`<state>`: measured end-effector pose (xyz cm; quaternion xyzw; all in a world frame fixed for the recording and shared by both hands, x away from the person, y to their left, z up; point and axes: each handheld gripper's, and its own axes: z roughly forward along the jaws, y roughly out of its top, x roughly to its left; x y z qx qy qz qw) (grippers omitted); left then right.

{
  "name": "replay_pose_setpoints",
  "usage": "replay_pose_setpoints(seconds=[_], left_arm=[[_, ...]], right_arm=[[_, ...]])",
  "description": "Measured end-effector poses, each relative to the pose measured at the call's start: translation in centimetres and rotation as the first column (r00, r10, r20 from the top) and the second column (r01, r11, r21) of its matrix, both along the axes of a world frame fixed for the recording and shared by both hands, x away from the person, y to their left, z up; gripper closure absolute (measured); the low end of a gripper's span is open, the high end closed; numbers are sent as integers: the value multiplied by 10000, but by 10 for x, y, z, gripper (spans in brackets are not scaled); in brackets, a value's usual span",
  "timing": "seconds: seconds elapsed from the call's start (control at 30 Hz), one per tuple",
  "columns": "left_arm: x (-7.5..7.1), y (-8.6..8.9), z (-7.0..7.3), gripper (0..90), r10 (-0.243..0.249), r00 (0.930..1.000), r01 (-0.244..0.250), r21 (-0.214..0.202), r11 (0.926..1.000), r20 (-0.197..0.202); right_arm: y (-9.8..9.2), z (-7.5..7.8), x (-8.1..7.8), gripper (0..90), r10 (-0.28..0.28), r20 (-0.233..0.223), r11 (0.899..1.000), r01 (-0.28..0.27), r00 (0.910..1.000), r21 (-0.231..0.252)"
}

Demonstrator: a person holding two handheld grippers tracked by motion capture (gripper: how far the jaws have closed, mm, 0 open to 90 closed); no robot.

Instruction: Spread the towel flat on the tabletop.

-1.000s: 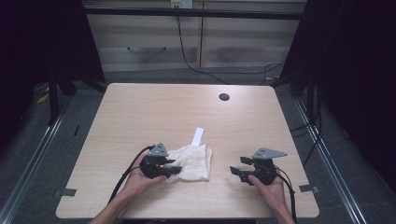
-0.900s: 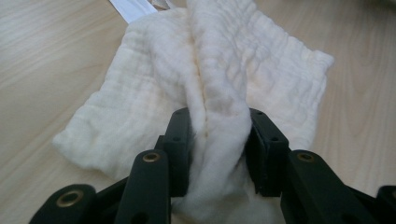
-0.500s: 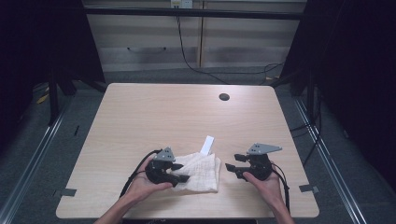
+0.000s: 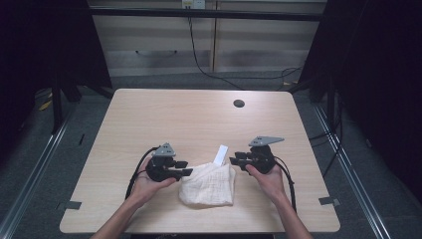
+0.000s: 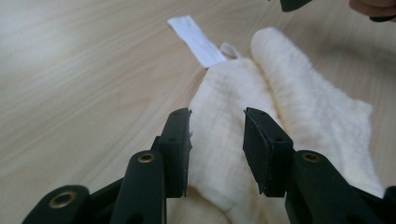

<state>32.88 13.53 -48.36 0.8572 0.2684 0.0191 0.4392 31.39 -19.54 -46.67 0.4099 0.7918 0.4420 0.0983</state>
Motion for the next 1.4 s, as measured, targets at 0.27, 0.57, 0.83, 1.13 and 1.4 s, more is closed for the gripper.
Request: replay_pose_setpoints(seconds=[0.27, 0.57, 0.83, 1.13, 1.4], left_arm=[[-2, -11, -18, 654, -452, 9990, 449, 850, 9954, 12], [-4, -9, -18, 660, -459, 9989, 448, 920, 9947, 100], [-3, -8, -19, 662, -434, 9991, 435, 774, 9961, -35], [-10, -8, -18, 661, -415, 9989, 390, 957, 9946, 235], [-10, -7, -18, 669, -382, 9992, 369, 886, 9954, 137]], right_arm=[[23, -28, -2, 600, 630, -525, 9940, -674, 9966, -859], [25, -34, -7, 632, 780, -500, 9888, -836, 9957, -1237], [29, -35, -5, 847, 804, -448, 9898, -851, 9958, -1145], [9, -19, -3, 852, 158, 1, 9996, -158, 9999, -235], [-10, -4, -4, 852, -273, 372, 9995, 267, 9989, 169]])
